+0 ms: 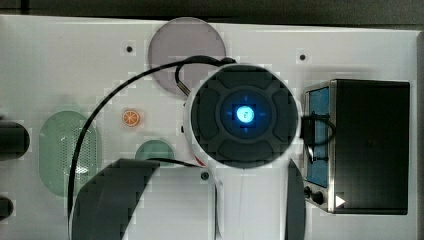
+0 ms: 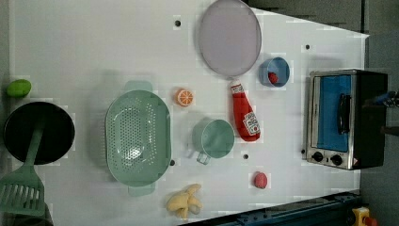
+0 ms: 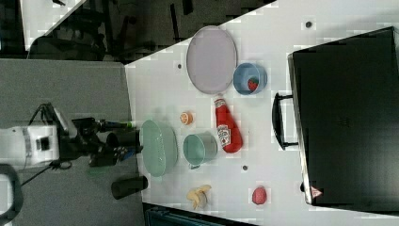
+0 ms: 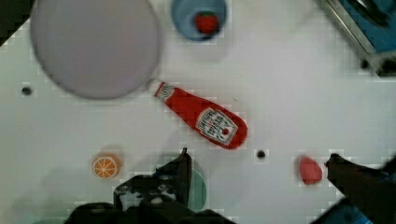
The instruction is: Pick Ketchup from the table and place it in strainer.
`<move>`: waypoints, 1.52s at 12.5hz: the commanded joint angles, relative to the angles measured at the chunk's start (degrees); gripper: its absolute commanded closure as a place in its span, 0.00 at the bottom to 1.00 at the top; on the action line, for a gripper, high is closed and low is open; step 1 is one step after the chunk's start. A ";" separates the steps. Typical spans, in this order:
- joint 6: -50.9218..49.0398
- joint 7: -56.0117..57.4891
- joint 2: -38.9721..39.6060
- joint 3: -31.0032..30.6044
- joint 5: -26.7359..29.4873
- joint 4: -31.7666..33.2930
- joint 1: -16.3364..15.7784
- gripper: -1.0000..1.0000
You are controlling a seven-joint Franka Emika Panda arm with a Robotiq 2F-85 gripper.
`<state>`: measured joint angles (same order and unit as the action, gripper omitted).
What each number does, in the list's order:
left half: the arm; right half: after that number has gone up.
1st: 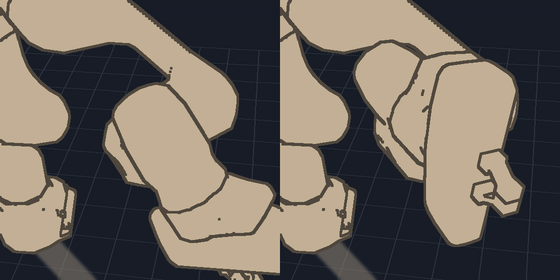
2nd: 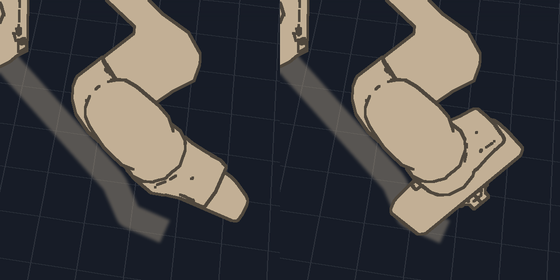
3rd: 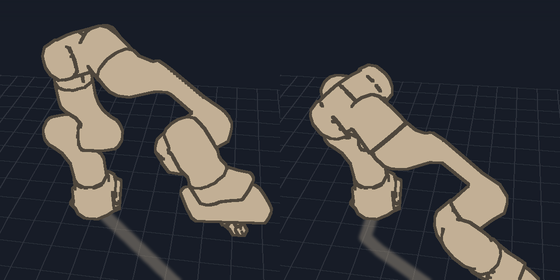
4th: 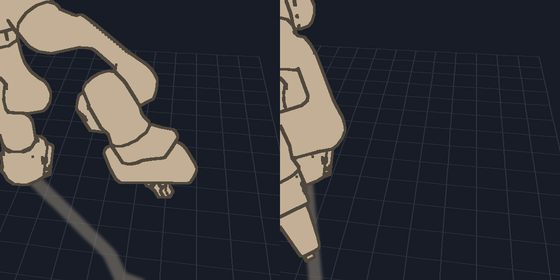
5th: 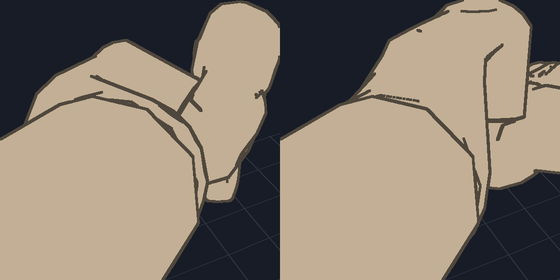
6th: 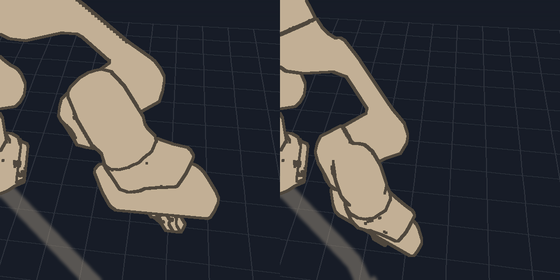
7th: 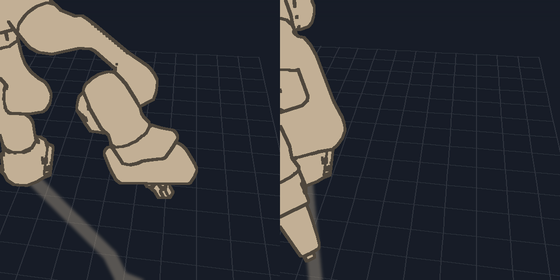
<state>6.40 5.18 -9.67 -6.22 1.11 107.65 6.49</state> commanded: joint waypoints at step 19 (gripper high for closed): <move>49.38 48.52 25.17 -2.28 -0.45 29.01 -0.07 0.00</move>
<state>55.17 51.36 14.56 -9.23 0.66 136.86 6.57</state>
